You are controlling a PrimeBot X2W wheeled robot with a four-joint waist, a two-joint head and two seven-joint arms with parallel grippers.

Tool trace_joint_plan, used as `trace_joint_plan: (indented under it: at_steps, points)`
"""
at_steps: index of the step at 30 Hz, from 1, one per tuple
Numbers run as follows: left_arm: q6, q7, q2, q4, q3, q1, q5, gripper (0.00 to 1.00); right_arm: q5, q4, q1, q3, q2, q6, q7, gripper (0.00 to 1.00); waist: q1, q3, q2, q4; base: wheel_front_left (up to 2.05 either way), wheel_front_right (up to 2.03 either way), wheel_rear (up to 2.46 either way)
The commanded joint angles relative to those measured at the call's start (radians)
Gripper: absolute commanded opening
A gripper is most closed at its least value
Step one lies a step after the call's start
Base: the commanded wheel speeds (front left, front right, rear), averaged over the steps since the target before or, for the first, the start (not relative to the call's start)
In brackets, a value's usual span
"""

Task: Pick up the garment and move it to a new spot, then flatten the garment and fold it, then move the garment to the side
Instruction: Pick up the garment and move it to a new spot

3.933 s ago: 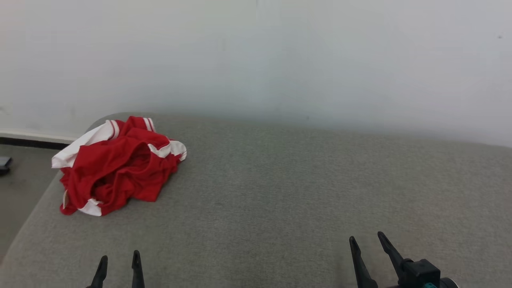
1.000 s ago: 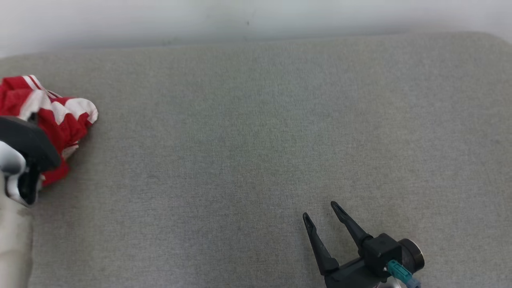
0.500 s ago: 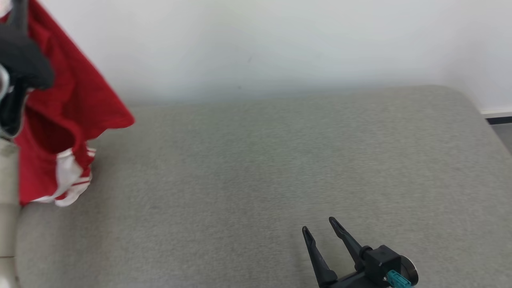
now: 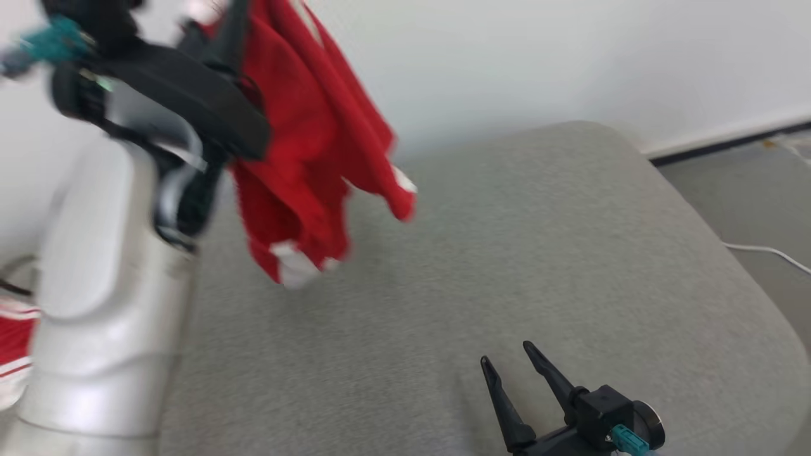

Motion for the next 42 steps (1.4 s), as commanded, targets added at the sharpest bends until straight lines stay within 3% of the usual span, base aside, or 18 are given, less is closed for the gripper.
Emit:
trace_joint_plan:
  at_steps: [1, 9, 15, 16, 17, 18, 19, 26, 35, 42]
  points:
    - [-0.001, -0.014, -0.015, 0.001, -0.014, 0.044, -0.016, 0.0, -0.004, -0.005, -0.01, -0.005, -0.001, -0.002, -0.002, 1.0, 0.0002, 0.027, 0.0001, -0.084, 0.0, 0.0, 0.0]
    - [0.0, -0.05, -0.058, 0.141, -0.154, 0.2, -0.032, 0.0, 0.01, -0.017, -0.031, -0.013, -0.001, -0.002, -0.004, 1.0, 0.0002, 0.096, 0.0001, -0.135, 0.0, 0.0, 0.0]
    - [0.0, -0.069, -0.069, 0.305, -0.237, 0.308, -0.054, 0.0, 0.013, -0.012, -0.029, -0.037, -0.001, -0.002, -0.007, 1.0, 0.0002, 0.106, 0.0001, -0.114, 0.0, 0.0, 0.0]
    - [0.0, -0.075, -0.072, 0.323, -0.243, 0.322, -0.063, 0.09, 0.014, -0.011, -0.026, -0.04, -0.001, -0.002, -0.007, 1.0, 0.0002, 0.104, 0.0001, -0.104, 0.0, 0.0, 0.0]
    - [0.0, -0.083, -0.076, 0.334, -0.251, 0.333, -0.072, 0.38, 0.014, -0.011, -0.024, -0.044, -0.001, -0.002, -0.008, 1.0, 0.0002, 0.103, 0.0001, -0.093, 0.0, 0.0, 0.0]
    - [0.0, -0.092, -0.081, 0.341, -0.263, 0.341, -0.076, 0.73, 0.015, -0.011, -0.021, -0.051, -0.001, -0.002, -0.009, 1.0, 0.0002, 0.101, 0.0001, -0.079, 0.0, 0.0, 0.0]
    - [0.0, -0.098, -0.085, 0.348, -0.273, 0.353, -0.084, 1.0, 0.016, -0.01, -0.019, -0.052, -0.001, -0.002, -0.009, 1.0, 0.0002, 0.096, 0.0001, -0.067, 0.0, 0.0, 0.0]
    - [0.007, -0.165, -0.072, 0.338, -0.294, 0.41, -0.086, 1.0, 0.02, -0.007, -0.011, -0.069, -0.001, -0.002, -0.011, 1.0, 0.0002, 0.063, 0.0001, 0.007, 0.0, 0.0, 0.0]
    - [0.096, -0.3, 0.017, 0.19, -0.216, 0.572, -0.093, 1.0, 0.014, -0.009, 0.023, -0.125, -0.001, -0.002, -0.012, 1.0, 0.0002, 0.019, 0.0001, 0.09, 0.0, 0.0, 0.0]
    - [0.172, -0.334, 0.054, -0.007, -0.104, 0.734, -0.061, 1.0, -0.014, -0.017, 0.052, -0.18, -0.001, -0.002, -0.013, 1.0, 0.0002, 0.0, 0.0001, 0.138, 0.0, 0.0, 0.0]
